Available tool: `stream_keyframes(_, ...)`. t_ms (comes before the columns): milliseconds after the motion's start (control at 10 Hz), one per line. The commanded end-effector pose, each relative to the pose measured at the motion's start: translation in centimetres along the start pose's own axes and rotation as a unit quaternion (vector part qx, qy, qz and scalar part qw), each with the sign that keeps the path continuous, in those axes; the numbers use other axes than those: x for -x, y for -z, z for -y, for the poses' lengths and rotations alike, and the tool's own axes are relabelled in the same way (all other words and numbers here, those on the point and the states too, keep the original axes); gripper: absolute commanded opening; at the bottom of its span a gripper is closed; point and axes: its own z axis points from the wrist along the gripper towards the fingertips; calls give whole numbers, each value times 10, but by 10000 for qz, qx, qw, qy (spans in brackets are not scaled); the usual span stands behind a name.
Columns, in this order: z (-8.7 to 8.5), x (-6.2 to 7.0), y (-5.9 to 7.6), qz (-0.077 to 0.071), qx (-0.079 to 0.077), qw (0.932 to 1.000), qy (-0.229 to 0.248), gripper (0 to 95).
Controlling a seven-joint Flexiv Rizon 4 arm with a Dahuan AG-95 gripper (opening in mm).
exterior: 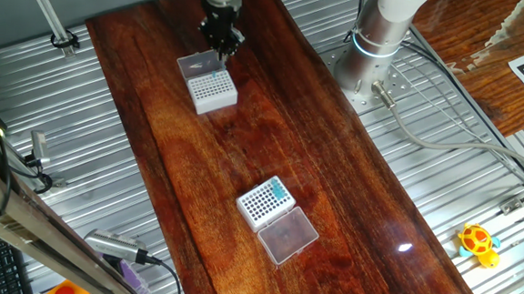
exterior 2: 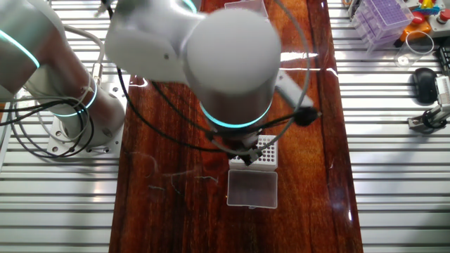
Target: Transfer all medium pipette tips from one holder to another
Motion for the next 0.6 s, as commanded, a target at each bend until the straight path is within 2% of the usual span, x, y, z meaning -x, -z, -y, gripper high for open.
stream_keyframes(100, -7, 10, 7, -13, 16, 10000, -79, 0)
stream_keyframes(300, -30, 43, 16, -36, 42, 9995, -312, 0)
stream_keyframes(500, -63, 78, 12, -4, 57, 9980, -627, 0)
stream_keyframes(600, -93, 100, 6, 0, 35, 9960, -896, 0)
